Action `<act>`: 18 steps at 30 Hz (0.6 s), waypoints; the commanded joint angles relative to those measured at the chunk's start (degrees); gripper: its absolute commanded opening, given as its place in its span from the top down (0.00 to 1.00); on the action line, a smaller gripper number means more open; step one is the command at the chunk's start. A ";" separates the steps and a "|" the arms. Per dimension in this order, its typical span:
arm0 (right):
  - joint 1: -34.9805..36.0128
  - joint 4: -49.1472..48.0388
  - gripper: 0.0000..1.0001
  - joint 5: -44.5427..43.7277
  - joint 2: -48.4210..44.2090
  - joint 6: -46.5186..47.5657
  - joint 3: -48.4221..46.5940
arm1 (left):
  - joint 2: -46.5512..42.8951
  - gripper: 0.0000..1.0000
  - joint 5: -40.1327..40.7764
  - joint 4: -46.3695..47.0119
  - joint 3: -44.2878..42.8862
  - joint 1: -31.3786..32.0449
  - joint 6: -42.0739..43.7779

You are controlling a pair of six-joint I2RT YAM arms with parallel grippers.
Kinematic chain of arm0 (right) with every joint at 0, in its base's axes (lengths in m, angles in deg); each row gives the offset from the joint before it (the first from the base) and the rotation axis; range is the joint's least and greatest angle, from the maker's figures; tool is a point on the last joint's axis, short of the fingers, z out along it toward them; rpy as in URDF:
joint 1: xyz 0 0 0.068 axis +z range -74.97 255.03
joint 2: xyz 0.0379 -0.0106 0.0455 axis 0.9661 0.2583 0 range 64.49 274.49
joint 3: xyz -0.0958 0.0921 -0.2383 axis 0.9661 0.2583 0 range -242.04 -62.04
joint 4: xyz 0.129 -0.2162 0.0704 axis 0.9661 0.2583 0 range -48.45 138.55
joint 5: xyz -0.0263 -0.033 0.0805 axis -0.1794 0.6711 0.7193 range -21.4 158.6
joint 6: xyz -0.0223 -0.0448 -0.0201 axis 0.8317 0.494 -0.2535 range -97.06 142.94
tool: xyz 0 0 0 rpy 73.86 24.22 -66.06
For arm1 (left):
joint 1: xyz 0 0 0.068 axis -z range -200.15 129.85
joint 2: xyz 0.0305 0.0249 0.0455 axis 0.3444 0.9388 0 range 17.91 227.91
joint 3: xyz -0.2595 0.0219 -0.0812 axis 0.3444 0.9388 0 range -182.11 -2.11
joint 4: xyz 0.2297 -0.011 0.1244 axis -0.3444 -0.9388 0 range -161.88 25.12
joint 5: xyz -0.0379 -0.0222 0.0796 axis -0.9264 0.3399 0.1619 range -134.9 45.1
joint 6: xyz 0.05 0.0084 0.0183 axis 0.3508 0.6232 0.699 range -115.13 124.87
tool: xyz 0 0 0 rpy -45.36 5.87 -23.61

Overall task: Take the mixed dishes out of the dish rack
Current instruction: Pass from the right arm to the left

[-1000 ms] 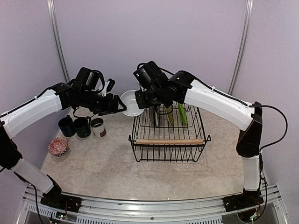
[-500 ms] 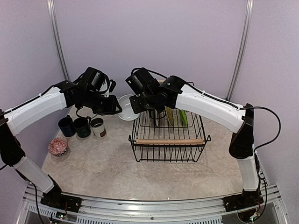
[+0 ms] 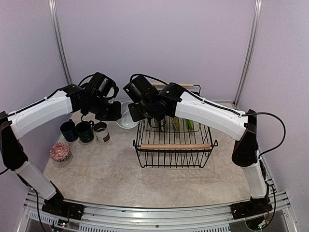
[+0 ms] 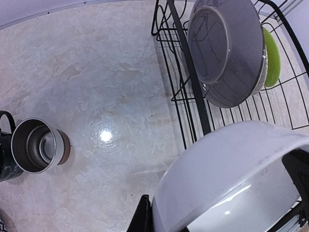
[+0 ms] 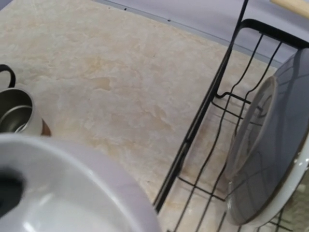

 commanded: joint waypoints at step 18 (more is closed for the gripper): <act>1.24 -10.52 0.10 2.14 -10.28 1.79 9.92 | -5.21 1.00 8.50 -13.68 3.29 -1.45 -11.35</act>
